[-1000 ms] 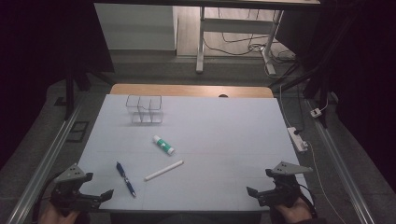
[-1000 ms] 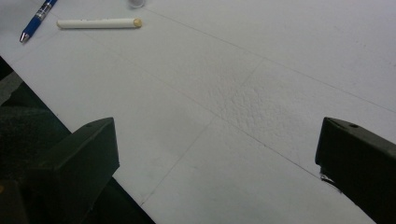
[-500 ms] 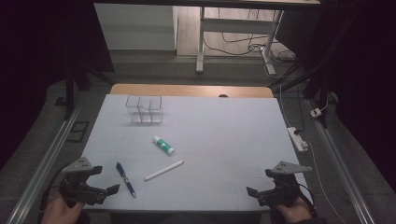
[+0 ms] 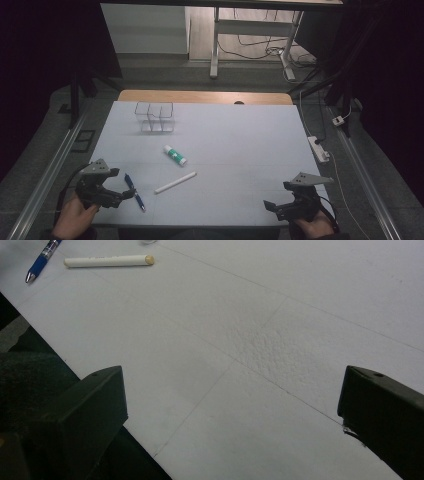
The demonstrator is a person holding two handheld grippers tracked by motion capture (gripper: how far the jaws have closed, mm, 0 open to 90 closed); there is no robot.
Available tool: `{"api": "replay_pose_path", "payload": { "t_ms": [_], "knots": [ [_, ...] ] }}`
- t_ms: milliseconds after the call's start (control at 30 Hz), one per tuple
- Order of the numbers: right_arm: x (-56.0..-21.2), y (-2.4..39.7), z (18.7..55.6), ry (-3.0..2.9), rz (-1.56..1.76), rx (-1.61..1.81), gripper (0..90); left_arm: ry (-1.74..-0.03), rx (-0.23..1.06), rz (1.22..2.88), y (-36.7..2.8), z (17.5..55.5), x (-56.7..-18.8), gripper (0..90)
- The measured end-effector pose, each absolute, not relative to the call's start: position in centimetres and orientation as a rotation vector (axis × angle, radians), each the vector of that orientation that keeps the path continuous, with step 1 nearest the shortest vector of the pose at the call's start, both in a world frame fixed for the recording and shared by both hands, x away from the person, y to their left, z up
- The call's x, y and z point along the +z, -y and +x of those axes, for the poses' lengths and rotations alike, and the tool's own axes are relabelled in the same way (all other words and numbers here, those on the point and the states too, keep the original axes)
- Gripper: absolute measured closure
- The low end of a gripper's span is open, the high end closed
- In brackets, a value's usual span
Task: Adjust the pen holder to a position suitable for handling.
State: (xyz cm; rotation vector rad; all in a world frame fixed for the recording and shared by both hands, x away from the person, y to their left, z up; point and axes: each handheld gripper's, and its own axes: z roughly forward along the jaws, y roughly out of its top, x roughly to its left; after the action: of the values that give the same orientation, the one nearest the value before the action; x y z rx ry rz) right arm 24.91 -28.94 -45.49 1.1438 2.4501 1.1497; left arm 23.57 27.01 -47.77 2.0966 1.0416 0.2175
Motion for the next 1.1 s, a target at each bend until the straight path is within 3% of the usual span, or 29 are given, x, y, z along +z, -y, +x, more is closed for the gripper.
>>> {"api": "replay_pose_path", "payload": {
  "t_ms": [833, 1100],
  "knots": [
    [-45.5, 29.0, 25.1, -2.467, 1.155, 1.156, 0.0, -0.964, 0.155, 2.112, -25.7, 31.2, -47.5, 0.0],
    [-45.6, 29.0, 25.1, -2.469, 1.155, 1.157, 0.0, -0.953, 0.197, 2.122, -25.1, 33.5, -46.6, 0.0]
  ]
}}
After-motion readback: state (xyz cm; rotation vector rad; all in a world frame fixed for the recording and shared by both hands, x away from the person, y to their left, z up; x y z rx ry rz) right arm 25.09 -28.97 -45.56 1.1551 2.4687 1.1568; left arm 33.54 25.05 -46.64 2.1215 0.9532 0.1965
